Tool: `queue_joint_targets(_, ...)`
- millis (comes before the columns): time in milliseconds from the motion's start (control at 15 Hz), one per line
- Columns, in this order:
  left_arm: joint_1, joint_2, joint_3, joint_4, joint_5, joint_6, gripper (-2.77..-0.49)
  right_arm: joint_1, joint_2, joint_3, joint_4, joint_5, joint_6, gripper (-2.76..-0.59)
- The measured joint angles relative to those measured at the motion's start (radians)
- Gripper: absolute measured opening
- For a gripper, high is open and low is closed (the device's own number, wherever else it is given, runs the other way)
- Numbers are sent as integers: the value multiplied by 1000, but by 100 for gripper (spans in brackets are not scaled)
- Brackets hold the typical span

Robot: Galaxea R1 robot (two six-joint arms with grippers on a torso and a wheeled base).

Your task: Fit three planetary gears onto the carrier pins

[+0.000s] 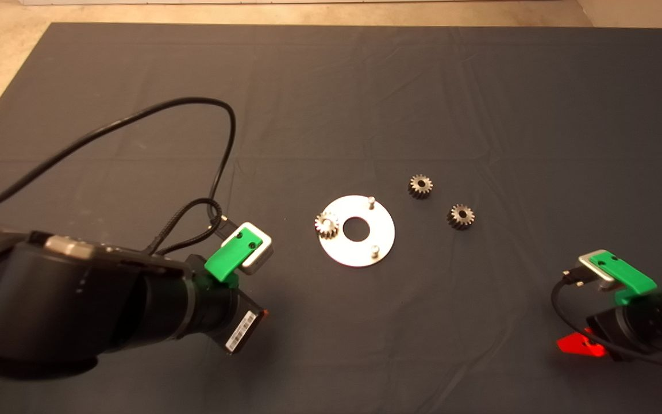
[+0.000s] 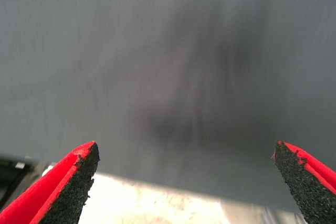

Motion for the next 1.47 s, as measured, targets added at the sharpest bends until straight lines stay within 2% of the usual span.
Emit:
queue_joint_targets(200, -3, -13, 13, -11, 0, -24, -195, 59, 68, -85, -1, 1, -23, -86)
queue_joint_targets(267, -3, -21, 15, -14, 0, -27, -195, 71, 81, -111, -1, 1, -27, -86)
queue_joint_targets(333, -3, -28, 16, -15, 1, -29, -195, 83, 104, -146, -1, -2, -37, -86)
queue_joint_targets(667, -3, -40, 24, -17, 1, -37, -195, 118, 224, -221, -1, 1, -45, -86)
queue_joint_targets(1133, -5, -50, 26, -18, 2, -44, -195, 124, 332, -340, -2, 1, -59, -86)
queue_joint_targets(1467, -5, -50, 27, -18, 1, -44, -195, 122, 353, -391, -2, 1, -62, -86)
